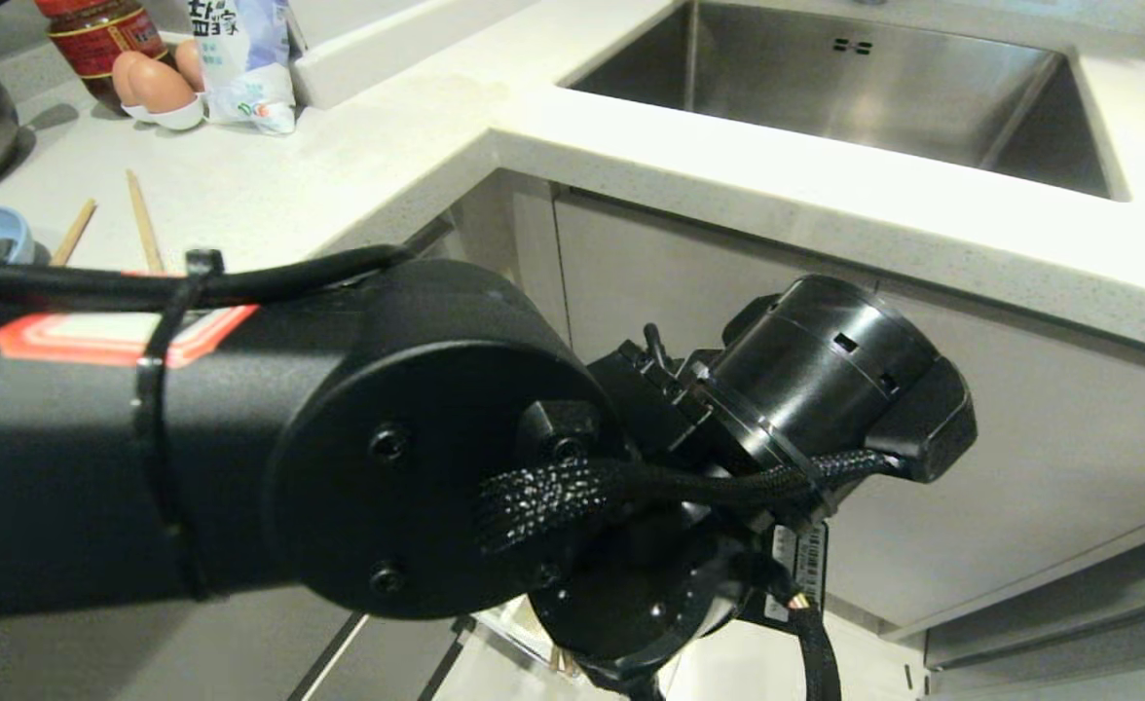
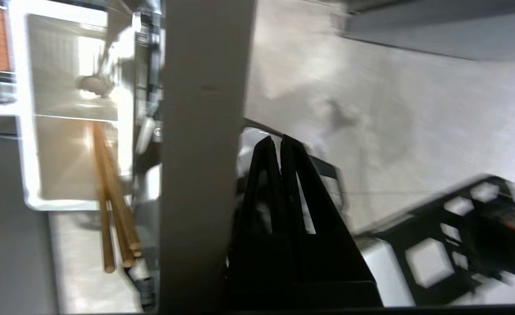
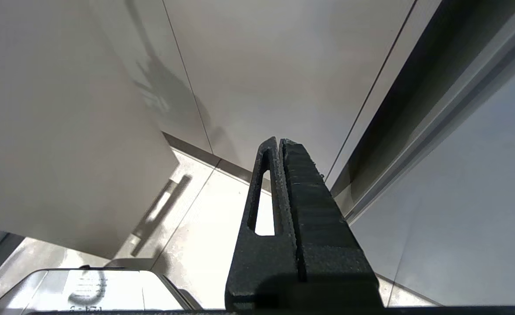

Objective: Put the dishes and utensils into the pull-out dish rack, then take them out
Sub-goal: Close the cupboard

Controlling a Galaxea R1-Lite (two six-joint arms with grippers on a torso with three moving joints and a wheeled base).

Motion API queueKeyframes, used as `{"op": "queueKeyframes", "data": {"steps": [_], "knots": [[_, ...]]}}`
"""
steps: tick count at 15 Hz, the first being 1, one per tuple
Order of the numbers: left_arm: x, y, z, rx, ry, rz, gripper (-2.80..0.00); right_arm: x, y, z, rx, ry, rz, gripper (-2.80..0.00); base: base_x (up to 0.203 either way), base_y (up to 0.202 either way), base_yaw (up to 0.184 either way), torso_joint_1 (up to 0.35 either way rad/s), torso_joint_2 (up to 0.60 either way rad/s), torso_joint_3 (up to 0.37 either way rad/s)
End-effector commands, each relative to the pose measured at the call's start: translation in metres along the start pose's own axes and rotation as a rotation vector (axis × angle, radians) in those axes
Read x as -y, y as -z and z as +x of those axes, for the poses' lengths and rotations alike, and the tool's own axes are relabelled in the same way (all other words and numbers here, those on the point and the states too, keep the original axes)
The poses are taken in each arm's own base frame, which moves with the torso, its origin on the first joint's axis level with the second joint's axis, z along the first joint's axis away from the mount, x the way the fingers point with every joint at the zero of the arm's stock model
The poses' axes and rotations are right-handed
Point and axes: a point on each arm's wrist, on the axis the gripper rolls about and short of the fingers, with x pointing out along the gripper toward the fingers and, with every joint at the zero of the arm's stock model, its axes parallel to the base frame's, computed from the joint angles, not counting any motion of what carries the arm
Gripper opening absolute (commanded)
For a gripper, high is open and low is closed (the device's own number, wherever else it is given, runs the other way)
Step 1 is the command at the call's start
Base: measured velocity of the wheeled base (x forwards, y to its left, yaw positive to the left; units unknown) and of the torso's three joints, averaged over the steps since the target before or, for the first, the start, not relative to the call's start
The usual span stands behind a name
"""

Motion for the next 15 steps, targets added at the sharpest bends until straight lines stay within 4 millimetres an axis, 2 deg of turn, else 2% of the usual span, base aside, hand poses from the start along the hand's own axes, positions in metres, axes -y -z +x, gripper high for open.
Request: {"op": "queueKeyframes", "data": {"steps": [1,4,10,15], "knots": [[-0.004,0.000,-0.003,0.012,-0.043,0.010,-2.80,0.000,0.000,0.000,0.000,0.000,0.000,-2.80,0.000,0.000,0.000,0.000,0.00,0.000],[-0.017,-0.005,-0.002,0.062,-0.163,0.038,-2.80,0.000,0.000,0.000,0.000,0.000,0.000,-2.80,0.000,0.000,0.000,0.000,0.00,0.000],[-0.052,-0.017,-0.015,0.122,-0.339,0.072,-2.80,0.000,0.000,0.000,0.000,0.000,0.000,-2.80,0.000,0.000,0.000,0.000,0.00,0.000],[-0.092,-0.023,-0.019,0.095,-0.451,0.132,-2.80,0.000,0.000,0.000,0.000,0.000,0.000,-2.80,0.000,0.000,0.000,0.000,0.00,0.000]]}}
